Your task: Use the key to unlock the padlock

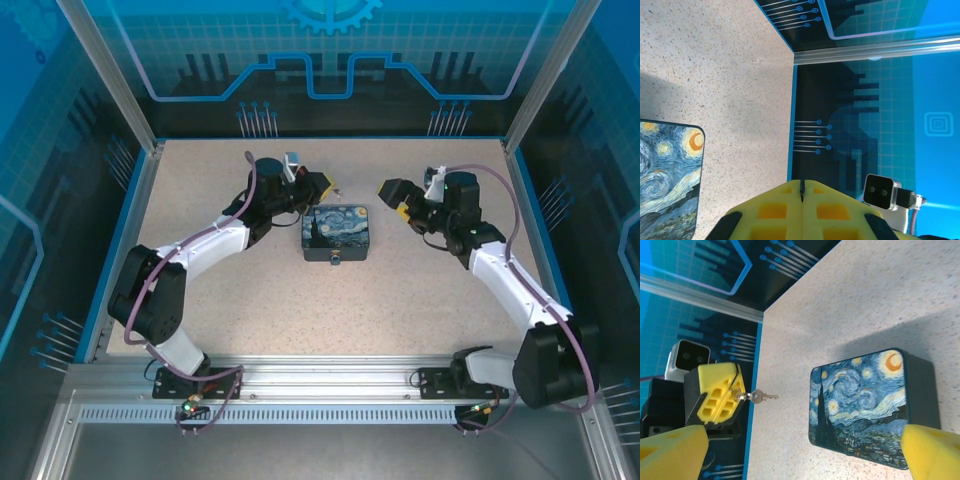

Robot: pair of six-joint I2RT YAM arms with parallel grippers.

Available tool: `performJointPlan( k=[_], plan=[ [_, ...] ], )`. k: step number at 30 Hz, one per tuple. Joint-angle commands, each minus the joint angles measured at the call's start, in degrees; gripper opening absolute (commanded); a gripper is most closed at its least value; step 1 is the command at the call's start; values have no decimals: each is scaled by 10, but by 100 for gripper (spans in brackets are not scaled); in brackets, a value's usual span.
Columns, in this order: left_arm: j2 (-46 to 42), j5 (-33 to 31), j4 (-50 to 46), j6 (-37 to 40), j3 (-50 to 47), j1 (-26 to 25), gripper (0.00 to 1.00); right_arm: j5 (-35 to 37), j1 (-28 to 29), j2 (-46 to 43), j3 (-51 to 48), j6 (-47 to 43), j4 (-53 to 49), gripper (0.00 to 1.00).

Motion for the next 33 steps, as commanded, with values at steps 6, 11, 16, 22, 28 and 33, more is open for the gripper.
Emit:
performJointPlan(
  k=[6, 11, 16, 22, 28, 33],
  plan=[
    [-27, -47, 57, -39, -24, -16, 0, -121, 12, 75, -12, 117, 229, 95],
    [-28, -59, 69, -48, -31, -23, 0, -130, 35, 126, 28, 153, 282, 80],
    [-28, -65, 77, -52, -36, -27, 0, -131, 65, 175, 57, 183, 320, 66],
    [-30, -77, 86, -54, -42, -29, 0, -128, 85, 202, 66, 203, 348, 44],
    [-31, -88, 95, -57, -47, -30, 0, -123, 90, 205, 50, 212, 366, 37],
    [-29, -91, 101, -60, -47, -32, 0, -124, 92, 211, 46, 220, 379, 36]
  ],
)
